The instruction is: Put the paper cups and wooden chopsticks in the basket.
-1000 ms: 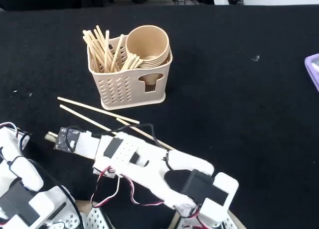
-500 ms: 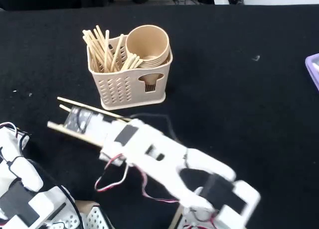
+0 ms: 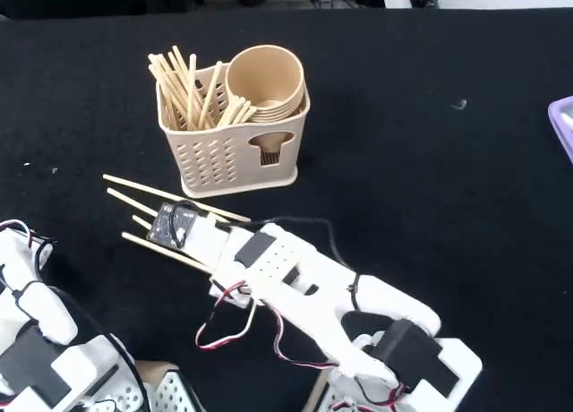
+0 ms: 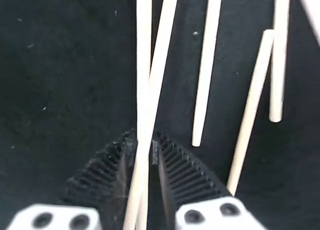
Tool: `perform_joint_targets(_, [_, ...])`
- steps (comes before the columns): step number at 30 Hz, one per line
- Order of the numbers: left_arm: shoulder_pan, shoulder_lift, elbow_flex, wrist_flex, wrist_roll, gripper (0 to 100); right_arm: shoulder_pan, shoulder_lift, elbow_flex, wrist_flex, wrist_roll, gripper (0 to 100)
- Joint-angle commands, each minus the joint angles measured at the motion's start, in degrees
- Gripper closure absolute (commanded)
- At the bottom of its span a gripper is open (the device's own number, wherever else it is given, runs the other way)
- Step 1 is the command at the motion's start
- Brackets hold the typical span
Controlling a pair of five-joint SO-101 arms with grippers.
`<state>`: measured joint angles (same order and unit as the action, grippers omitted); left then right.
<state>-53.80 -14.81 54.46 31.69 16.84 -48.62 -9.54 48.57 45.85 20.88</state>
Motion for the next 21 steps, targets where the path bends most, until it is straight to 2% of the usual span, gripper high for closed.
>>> perform_joint_targets(1, [-0.7, -1.0, -3.4, -0.1, 0.5, 81, -2.5, 0.4, -1.9, 1.6, 0.6, 89.0])
perform_joint_targets(3, [-0.7, -1.0, -3.4, -0.1, 0.5, 81, -3.9, 0.8, -3.1, 2.5, -0.4, 81.5])
perform_joint_targets(5, [-0.7, -1.0, -3.4, -0.1, 0.5, 81, -5.5, 0.9, -4.1, 2.6, -1.8, 78.7])
perform_joint_targets(13, [-0.7, -1.0, -3.4, -0.1, 0.4, 81, -6.6, 1.5, -7.3, -2.1, -2.0, 82.2])
perform_joint_targets(21, [-0.7, -1.0, -3.4, -0.1, 0.4, 81, -6.9, 11.0, -8.1, -8.6, -2.0, 82.4])
